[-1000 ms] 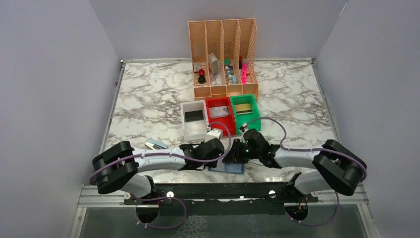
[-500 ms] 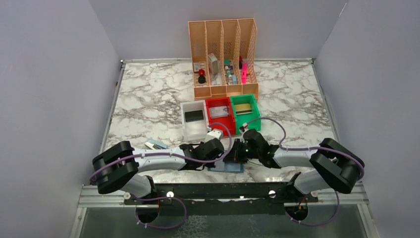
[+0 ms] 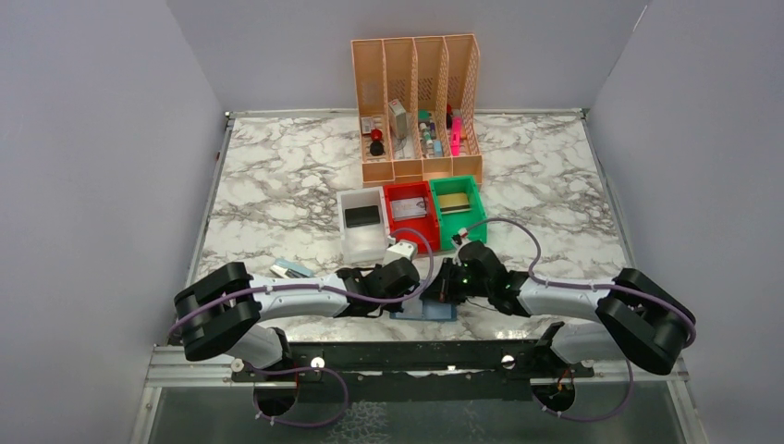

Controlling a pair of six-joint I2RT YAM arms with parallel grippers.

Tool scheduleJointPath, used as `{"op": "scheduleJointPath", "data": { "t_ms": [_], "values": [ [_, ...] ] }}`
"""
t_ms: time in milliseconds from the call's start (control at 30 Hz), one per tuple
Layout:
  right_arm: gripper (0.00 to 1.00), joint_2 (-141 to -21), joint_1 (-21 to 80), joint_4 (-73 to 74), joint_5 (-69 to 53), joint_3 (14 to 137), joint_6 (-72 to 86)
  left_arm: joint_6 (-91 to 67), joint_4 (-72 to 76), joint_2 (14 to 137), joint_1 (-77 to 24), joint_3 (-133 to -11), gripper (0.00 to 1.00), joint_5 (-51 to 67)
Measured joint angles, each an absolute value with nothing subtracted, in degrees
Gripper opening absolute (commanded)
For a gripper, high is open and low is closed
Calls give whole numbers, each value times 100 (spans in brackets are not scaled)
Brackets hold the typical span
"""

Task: Take the credit cards out of the card holder

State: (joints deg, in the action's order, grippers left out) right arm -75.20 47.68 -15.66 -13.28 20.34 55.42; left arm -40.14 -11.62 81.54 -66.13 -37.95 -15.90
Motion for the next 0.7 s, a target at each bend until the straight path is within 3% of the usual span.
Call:
{"op": "scheduleJointPath", "data": {
  "t_ms": [300, 700],
  "values": [
    [2, -7332, 4768, -1170, -1118, 2034, 5393, -4029, -1175, 8167, -6613, -3802, 16, -1599],
    [23, -7476, 4768, -1350, -1144, 2034, 5461, -4025, -1199, 8167, -6613, -3813, 16, -1599]
  ]
}}
